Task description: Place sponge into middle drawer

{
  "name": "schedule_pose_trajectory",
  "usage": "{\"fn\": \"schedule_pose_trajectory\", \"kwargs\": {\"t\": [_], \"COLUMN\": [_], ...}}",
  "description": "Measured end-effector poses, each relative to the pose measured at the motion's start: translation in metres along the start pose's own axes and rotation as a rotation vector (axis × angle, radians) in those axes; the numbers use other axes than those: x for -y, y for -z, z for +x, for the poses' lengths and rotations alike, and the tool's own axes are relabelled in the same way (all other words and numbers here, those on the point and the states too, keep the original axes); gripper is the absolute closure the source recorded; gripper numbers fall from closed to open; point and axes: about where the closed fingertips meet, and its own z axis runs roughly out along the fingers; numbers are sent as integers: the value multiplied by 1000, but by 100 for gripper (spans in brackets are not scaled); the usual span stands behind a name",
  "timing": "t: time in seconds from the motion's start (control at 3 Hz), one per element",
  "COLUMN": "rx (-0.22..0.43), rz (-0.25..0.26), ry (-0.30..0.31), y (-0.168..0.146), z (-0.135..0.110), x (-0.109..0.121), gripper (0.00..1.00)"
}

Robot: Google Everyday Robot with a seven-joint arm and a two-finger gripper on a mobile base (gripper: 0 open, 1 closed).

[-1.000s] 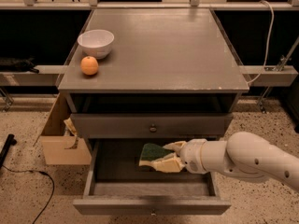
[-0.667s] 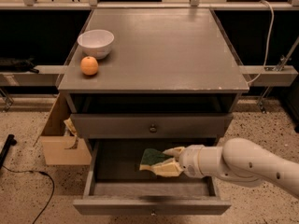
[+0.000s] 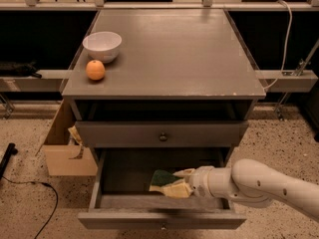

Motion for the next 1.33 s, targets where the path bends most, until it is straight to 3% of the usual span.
{"fn": "schedule_pose_trajectory", "kwargs": {"t": [0.67,1.33], "rx": [-24,-54], "rz": [-9,-4], "ry": [-6,11], "y": [-21,-76], "z": [9,18], "x": [14,63], "gripper": [100,100]}}
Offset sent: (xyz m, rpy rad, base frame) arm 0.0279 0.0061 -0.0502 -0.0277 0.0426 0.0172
